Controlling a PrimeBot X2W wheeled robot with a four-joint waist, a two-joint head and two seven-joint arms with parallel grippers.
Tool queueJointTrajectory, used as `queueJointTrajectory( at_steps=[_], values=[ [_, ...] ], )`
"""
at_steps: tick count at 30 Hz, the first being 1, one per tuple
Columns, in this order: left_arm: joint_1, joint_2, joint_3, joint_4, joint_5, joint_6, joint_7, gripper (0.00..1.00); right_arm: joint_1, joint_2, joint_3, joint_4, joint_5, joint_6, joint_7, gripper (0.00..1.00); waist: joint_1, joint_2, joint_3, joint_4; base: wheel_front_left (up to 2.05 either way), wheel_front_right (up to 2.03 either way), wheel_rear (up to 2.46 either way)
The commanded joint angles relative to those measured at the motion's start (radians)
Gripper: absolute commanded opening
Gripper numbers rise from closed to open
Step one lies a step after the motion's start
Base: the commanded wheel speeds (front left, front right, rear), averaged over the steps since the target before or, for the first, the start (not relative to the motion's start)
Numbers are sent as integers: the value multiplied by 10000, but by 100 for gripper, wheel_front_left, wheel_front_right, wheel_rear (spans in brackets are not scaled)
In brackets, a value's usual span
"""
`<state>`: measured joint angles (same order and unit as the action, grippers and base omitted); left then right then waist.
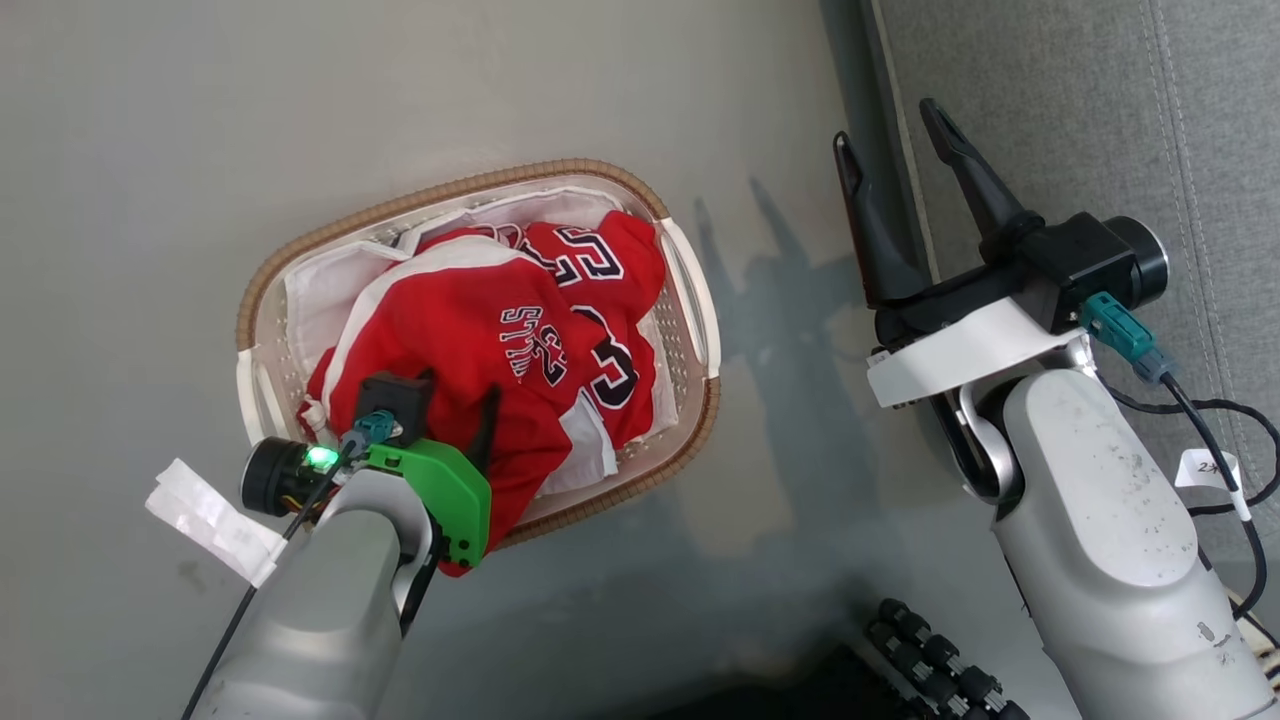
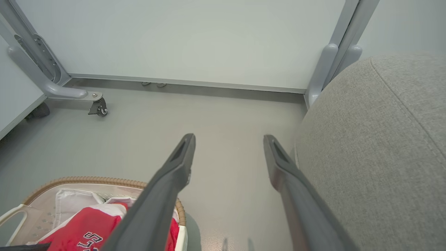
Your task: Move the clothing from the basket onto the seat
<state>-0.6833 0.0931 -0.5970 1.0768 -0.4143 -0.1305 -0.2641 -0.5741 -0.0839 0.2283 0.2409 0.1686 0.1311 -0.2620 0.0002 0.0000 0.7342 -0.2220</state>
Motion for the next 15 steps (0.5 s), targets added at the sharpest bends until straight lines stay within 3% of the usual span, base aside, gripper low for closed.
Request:
queueJointTrajectory(
  at_steps=[1, 15],
  values=[
    [-229, 97, 5, 97, 38, 1, -7, 100, -99, 1, -37, -109, 3, -6, -44, 100, -2, 0, 218, -168, 0, 0, 0],
    [-805, -17, 471, 513, 151, 21, -7, 100, 228, 158, -176, -325, 36, -6, -44, 100, -2, 0, 882, -354, 0, 0, 0]
  ],
)
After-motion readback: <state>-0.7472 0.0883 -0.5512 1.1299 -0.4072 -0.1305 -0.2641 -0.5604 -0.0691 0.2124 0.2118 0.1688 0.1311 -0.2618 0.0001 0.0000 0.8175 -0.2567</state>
